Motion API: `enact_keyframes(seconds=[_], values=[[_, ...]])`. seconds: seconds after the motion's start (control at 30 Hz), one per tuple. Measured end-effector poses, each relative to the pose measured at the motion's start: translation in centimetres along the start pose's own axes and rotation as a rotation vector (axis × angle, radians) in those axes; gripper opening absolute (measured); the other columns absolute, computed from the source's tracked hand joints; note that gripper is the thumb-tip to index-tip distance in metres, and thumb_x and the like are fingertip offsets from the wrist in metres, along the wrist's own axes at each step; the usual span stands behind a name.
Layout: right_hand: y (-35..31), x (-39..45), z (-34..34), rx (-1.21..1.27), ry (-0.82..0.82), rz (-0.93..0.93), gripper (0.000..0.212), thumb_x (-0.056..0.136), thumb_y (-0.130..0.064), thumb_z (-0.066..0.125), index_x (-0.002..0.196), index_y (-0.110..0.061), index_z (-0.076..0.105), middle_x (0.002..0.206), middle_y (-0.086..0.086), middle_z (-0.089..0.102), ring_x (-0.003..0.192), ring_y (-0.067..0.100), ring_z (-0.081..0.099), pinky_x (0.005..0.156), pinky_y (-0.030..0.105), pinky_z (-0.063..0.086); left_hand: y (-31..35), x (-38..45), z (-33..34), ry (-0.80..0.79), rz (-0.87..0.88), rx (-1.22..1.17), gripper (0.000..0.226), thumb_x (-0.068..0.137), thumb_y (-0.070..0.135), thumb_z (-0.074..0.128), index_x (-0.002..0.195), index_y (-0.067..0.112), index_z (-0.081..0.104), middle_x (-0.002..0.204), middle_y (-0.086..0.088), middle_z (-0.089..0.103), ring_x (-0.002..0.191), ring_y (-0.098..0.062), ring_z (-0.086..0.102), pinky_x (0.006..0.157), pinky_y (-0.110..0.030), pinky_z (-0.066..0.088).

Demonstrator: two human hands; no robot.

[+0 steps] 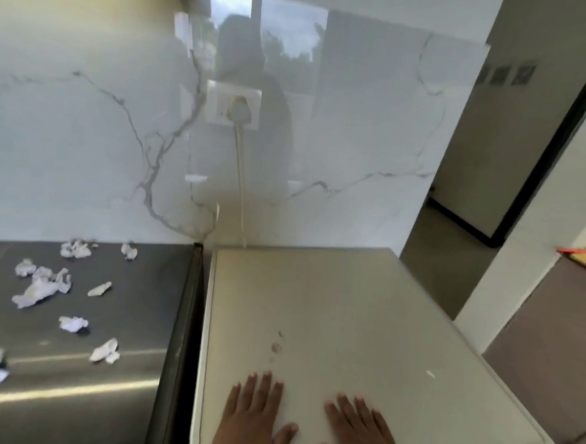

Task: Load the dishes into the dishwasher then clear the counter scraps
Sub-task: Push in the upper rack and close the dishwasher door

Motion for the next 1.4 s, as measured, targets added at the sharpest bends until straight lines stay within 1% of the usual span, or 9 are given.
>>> enact_keyframes(seconds=[0.1,0.17,0.23,0.37,0.5,0.63,0.73,0.97,1.4], values=[[0.6,-2.7,0.1,-0.123,-0.084,0.08,0.065,0.089,-0.071,0.016,0.14,-0.037,0.039,0.141,-0.012,0.05,0.134,0.012,0.044,0.115,0.025,-0.006,0.0,-3.7,1.1,-0.06,-0.072,0.145,0.067,0.089,0.069,0.015,0.131,0.026,0.046,0.129,0.0,0.062,0.131,-0.026,0.036,0.111,-0.034,0.004],[1.6,-4.6,0.4,-0.184,-0.089,0.097,0.065,0.091,-0.07,0.018,0.148,-0.04,0.026,0.132,-0.009,0.06,0.114,0.018,0.062,0.113,0.029,0.003,0.4,-5.7,0.6,-0.085,-0.146,0.129,0.067,0.091,0.067,0.015,0.128,0.027,0.054,0.13,0.0,0.061,0.121,-0.025,0.055,0.112,-0.032,0.003],[1.6,-6.5,-1.0,-0.211,-0.018,0.001,0.065,0.092,-0.069,0.02,0.149,-0.038,0.019,0.137,-0.009,0.055,0.116,0.019,0.061,0.106,0.035,0.017,1.5,-7.7,-0.3,-0.034,-0.218,0.133,0.073,0.091,0.069,0.011,0.134,0.027,0.053,0.143,0.001,0.043,0.124,-0.023,0.055,0.11,-0.031,0.002],[2.9,-8.5,-3.2,-0.179,0.052,-0.114,0.062,0.097,-0.063,0.013,0.142,-0.03,0.041,0.146,-0.004,0.043,0.127,0.021,0.052,0.104,0.036,0.038,2.5,-10.3,-1.5,0.06,-0.263,0.129,0.101,0.07,0.078,-0.019,0.153,0.025,0.005,0.156,0.005,-0.008,0.148,-0.02,-0.002,0.115,-0.032,-0.007],[8.6,-11.0,-2.2,-0.209,0.004,-0.143,0.061,0.096,-0.056,0.02,0.134,-0.018,0.049,0.129,0.009,0.061,0.109,0.035,0.064,0.092,0.043,0.047,5.7,-15.8,0.5,0.021,-0.213,0.173,0.086,0.087,0.072,0.027,0.144,0.01,0.038,0.15,-0.011,0.038,0.138,-0.028,0.035,0.114,-0.033,0.008],[11.3,-10.6,-3.2,-0.223,0.04,-0.183,0.079,0.08,-0.06,0.023,0.143,-0.017,0.043,0.148,0.011,0.042,0.129,0.04,0.046,0.103,0.051,0.037,5.5,-18.0,0.6,0.038,-0.144,0.267,0.102,0.07,0.044,0.075,0.151,0.012,0.021,0.157,-0.009,0.021,0.144,-0.028,0.022,0.117,-0.037,0.015],[11.4,-10.7,-2.9,-0.17,0.018,-0.171,0.091,0.072,-0.069,0.01,0.15,-0.026,0.027,0.157,0.004,0.024,0.142,0.033,0.028,0.113,0.044,0.022,4.0,-18.3,-0.8,0.013,-0.186,0.248,0.1,0.076,0.031,0.074,0.153,0.018,0.01,0.16,-0.005,0.009,0.147,-0.024,0.01,0.119,-0.037,0.014],[12.9,-8.9,-4.0,-0.19,-0.064,-0.225,0.11,0.058,-0.091,0.015,0.151,-0.034,0.016,0.16,0.003,0.017,0.143,0.033,0.023,0.115,0.043,0.021,3.9,-18.9,-0.3,0.002,-0.301,0.334,0.117,0.075,0.044,0.075,0.152,0.011,-0.007,0.16,-0.01,-0.008,0.147,-0.027,-0.01,0.12,-0.039,-0.001],[14.1,-6.4,-3.3,-0.299,0.005,-0.261,0.119,0.057,-0.099,0.036,0.149,-0.029,0.01,0.155,0.002,0.027,0.138,0.031,0.032,0.11,0.054,0.03,2.5,-17.3,-1.0,0.28,-0.114,0.401,0.092,0.065,0.035,0.08,0.139,0.006,0.035,0.146,-0.016,0.038,0.138,-0.038,0.03,0.117,-0.045,0.021]])
Point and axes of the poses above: each hand's wrist, its own x-axis towards the middle knuckle, its own z-axis out of the palm, y = z × x, the point moved 9 cm from there along x, towards the middle knuckle
